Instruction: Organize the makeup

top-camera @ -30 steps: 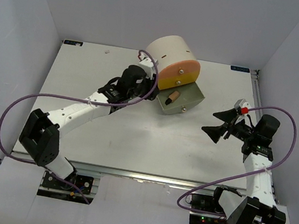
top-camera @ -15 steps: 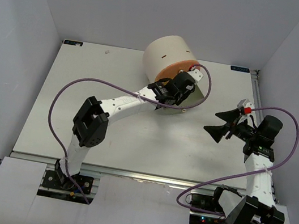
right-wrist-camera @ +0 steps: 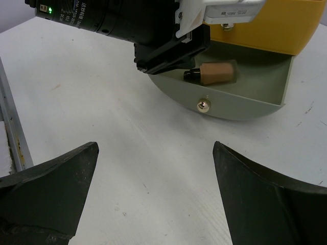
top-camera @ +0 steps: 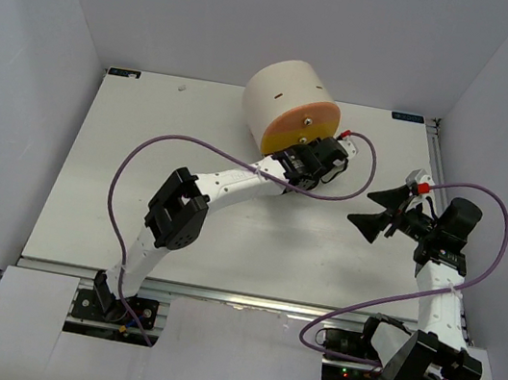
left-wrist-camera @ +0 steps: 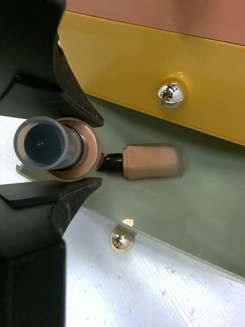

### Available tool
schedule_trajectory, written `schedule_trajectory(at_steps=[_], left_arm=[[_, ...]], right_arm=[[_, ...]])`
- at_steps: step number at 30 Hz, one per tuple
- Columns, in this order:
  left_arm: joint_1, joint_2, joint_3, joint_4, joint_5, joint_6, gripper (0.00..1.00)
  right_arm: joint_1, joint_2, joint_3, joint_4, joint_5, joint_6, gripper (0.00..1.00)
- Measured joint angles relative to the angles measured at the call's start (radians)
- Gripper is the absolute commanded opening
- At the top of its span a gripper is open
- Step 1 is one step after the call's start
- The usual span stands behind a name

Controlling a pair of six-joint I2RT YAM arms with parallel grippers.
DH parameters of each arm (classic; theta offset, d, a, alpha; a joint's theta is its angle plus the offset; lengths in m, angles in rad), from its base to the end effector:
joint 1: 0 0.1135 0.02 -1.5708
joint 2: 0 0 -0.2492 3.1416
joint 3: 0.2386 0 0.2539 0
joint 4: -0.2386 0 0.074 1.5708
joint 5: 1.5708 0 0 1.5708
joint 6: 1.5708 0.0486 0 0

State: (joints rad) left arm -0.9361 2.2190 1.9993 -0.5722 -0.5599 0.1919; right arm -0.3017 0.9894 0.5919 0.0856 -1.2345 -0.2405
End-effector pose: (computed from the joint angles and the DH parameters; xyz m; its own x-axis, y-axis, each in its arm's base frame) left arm 0.3203 -0.3915 0.2350 -0.3263 0.7157 -0.6175 0.5331 0.6788 0.5050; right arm 0.2233 -0.0214 0.2540 -0.1036 -0.0501 -0.9934 -0.8077 0.5870 0.0546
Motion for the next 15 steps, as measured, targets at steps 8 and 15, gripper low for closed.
schedule_trajectory(at_steps=[8, 15], left_arm=[[0.001, 0.010, 0.021, -0.004, -0.002, 0.030, 0.50], [-0.001, 0.036, 0.029, -0.015, 0.007, 0.034, 0.61]], right_arm=[[-0.012, 0.000, 0.000, 0.001, -0.001, 0.005, 1.00], [-0.024, 0.000, -0.001, 0.017, -0.004, 0.021, 1.00]])
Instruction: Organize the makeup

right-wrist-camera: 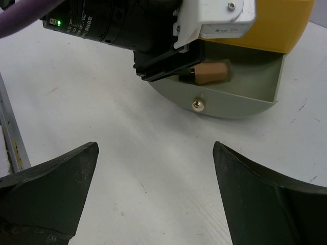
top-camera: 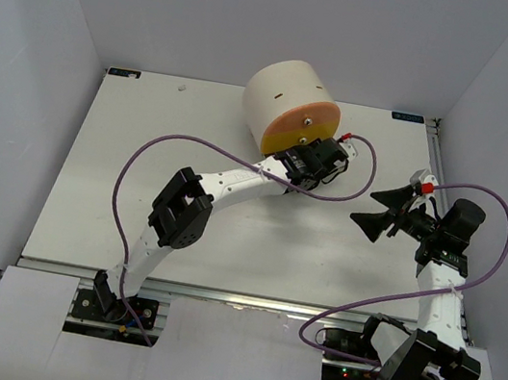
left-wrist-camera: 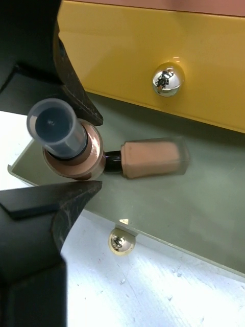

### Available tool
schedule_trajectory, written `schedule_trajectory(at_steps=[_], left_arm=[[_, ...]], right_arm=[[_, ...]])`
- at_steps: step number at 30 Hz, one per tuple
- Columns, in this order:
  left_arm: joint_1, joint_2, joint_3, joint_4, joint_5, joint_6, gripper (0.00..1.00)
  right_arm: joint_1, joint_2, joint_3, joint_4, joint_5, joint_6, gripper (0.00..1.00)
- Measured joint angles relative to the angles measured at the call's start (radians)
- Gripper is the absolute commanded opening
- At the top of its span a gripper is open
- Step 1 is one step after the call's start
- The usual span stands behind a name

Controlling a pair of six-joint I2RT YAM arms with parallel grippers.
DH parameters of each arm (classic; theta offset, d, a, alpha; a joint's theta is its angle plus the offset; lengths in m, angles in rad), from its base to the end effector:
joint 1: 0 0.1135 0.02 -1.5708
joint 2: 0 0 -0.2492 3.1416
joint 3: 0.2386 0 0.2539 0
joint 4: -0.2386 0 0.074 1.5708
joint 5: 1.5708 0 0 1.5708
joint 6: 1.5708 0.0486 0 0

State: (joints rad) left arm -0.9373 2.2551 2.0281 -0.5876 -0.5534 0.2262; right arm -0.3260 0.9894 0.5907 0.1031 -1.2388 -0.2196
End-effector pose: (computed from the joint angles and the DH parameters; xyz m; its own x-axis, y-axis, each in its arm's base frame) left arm 0.3228 -0.3964 0.2256 -0.3137 0.7495 -0.5829 0.5567 0.6425 0.5265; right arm 0.2229 -0.0268 0.2551 -0.1054 -0.0393 -0.9936 -0.7944 0.6044 0.0604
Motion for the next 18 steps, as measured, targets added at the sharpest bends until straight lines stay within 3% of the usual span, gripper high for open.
schedule_trajectory(at_steps=[10, 18], left_arm=[[-0.004, 0.000, 0.000, -0.004, 0.031, 0.002, 0.66], [-0.010, -0.015, 0.002, -0.009, 0.061, -0.032, 0.60]], right_arm=[[-0.002, 0.000, 0.000, 0.006, -0.003, 0.005, 1.00], [-0.008, 0.000, 0.000, 0.006, -0.003, 0.007, 0.99]])
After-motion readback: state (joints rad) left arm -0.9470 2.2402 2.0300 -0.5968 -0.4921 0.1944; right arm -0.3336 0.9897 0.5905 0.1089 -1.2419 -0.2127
